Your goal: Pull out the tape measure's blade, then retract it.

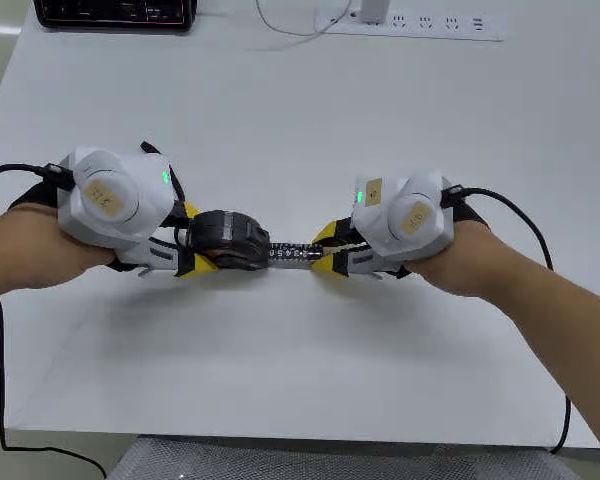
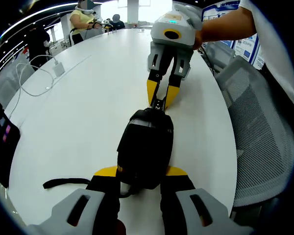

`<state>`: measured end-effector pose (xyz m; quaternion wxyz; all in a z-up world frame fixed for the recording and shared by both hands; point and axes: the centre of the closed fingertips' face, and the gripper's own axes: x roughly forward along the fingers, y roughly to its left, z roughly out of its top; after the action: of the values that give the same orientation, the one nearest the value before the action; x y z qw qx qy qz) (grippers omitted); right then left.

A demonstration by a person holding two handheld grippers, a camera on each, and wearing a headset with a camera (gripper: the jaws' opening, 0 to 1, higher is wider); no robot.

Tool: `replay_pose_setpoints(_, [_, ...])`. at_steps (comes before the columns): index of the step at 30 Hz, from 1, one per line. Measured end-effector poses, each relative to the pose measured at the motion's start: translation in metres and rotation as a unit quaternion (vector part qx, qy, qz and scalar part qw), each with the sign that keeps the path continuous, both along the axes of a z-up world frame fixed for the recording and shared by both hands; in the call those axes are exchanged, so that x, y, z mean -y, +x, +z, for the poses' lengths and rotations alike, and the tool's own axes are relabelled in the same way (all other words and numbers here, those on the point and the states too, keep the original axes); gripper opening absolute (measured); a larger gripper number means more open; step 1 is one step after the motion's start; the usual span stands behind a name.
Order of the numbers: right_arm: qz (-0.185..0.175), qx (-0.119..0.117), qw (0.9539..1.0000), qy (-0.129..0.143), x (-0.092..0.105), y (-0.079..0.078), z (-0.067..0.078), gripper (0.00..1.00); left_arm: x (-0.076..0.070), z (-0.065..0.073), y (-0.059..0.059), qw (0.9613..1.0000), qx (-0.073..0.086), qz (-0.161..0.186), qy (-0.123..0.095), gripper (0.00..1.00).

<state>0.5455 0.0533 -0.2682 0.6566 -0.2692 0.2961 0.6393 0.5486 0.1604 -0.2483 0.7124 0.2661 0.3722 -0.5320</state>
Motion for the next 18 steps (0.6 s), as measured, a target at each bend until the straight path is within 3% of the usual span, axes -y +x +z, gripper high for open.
replay_pose_setpoints(18, [-0.01, 0.004, 0.9999, -0.01, 0.018, 0.0, 0.0, 0.09, 0.0, 0.0, 0.0, 1.0, -0.001, -0.001, 0.002, 0.27])
